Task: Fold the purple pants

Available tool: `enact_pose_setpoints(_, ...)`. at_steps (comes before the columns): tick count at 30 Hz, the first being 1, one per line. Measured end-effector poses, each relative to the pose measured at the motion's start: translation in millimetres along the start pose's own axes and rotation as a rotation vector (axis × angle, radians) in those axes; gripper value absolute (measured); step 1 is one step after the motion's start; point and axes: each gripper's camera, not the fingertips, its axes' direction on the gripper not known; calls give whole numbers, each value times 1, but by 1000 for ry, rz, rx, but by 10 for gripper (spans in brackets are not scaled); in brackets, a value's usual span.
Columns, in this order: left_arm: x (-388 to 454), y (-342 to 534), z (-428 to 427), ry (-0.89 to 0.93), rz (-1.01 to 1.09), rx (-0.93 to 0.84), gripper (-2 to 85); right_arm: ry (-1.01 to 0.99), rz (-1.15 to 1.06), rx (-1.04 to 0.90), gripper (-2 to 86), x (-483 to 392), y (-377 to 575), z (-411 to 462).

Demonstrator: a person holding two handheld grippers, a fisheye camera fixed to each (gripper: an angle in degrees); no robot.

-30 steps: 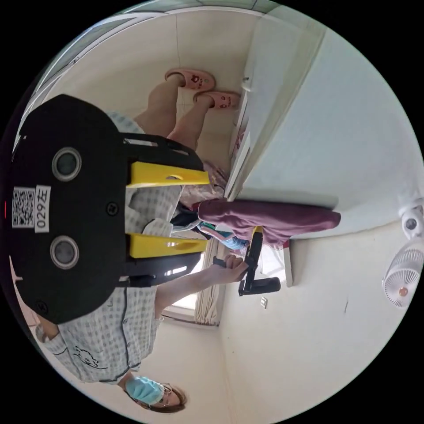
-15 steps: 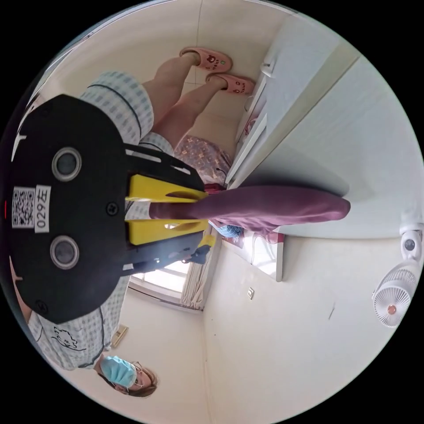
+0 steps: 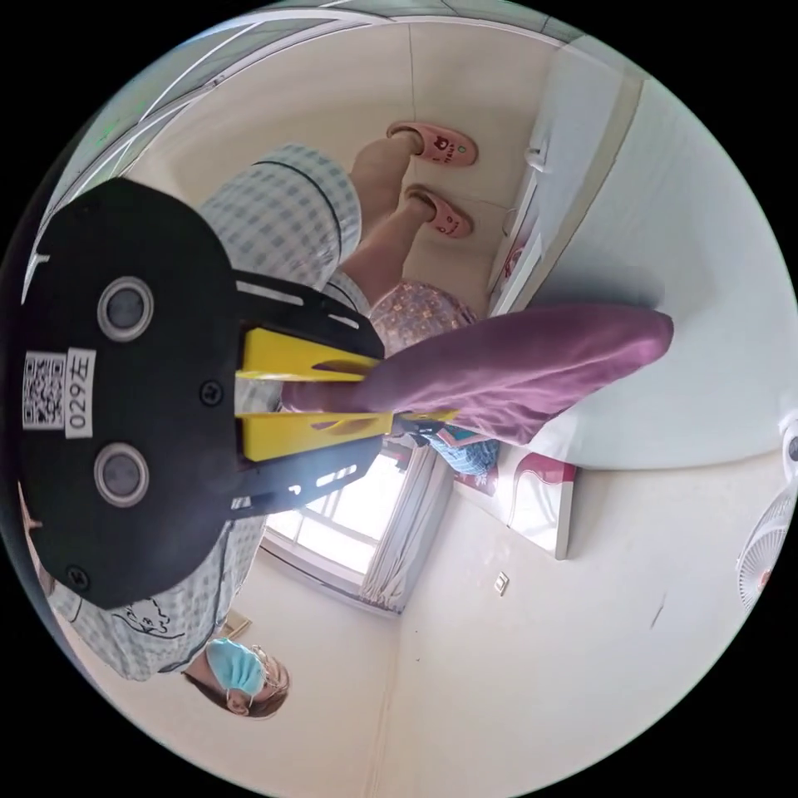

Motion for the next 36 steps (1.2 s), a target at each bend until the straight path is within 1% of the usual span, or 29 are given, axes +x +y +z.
enact_pose_setpoints(3,28,-3,15,14,34,-64,51,62,-59,-32,35,-52,37,-61)
enact_pose_setpoints(4,45,-6,27,5,60,-110,50,82,-87,-33,28,-75,54,-90)
enact_pose_setpoints(6,73,-16,51,2,97,-190,50,132,-131,-15,20,-112,82,-141)
enact_pose_setpoints(8,116,-38,97,10,160,-297,49,169,-191,38,15,-161,112,-215)
enact_pose_setpoints(9,128,-46,111,14,181,-324,49,173,-202,55,14,-173,117,-234)
enact_pose_setpoints(11,185,-82,173,29,293,-432,49,180,-284,138,13,-224,132,-315)
enact_pose_setpoints(12,203,-92,191,32,335,-459,50,181,-307,161,12,-238,134,-336)
enact_pose_setpoints(13,237,-111,226,32,417,-506,50,185,-358,210,13,-265,140,-379)
enact_pose_setpoints(16,328,-148,316,8,616,-582,50,215,-483,355,14,-327,155,-483)
enact_pose_setpoints(17,359,-158,354,-23,685,-606,51,215,-501,416,15,-342,158,-523)
enact_pose_setpoints(18,373,-163,373,-42,719,-619,51,211,-500,448,15,-347,159,-542)
enact_pose_setpoints(20,410,-185,449,-141,787,-658,51,195,-448,541,21,-346,153,-613)
enact_pose_setpoints(21,414,-191,468,-166,791,-667,51,194,-426,560,23,-341,148,-628)
enact_pose_setpoints(23,408,-224,539,-308,752,-687,52,213,-280,586,37,-300,117,-679)
enact_pose_setpoints(24,400,-234,555,-361,711,-693,53,224,-220,571,42,-285,106,-688)
enact_pose_setpoints(26,363,-266,595,-542,537,-715,47,318,20,478,68,-222,83,-719)
enact_pose_setpoints(27,356,-271,598,-566,521,-713,32,342,60,457,76,-211,85,-728)
enact_pose_setpoints(28,346,-276,594,-578,506,-707,4,358,95,477,81,-200,102,-747)
enact_pose_setpoints(30,335,-279,573,-543,482,-674,-4,374,46,566,76,-206,146,-776)
enact_pose_setpoints(31,325,-280,553,-524,440,-646,-7,446,19,606,69,-217,180,-797)
enact_pose_setpoints(32,315,-279,531,-509,385,-613,-8,577,36,657,62,-230,214,-817)
enact_pose_setpoints(33,310,-278,520,-499,357,-596,-8,657,65,692,70,-236,231,-828)
enact_pose_setpoints(34,302,-273,498,-471,306,-562,-9,807,153,770,84,-247,264,-849)
enact_pose_setpoints(35,296,-267,478,-446,268,-526,-9,909,244,844,116,-255,291,-869)
enact_pose_setpoints(36,293,-264,470,-436,253,-507,-9,942,283,867,131,-258,302,-879)
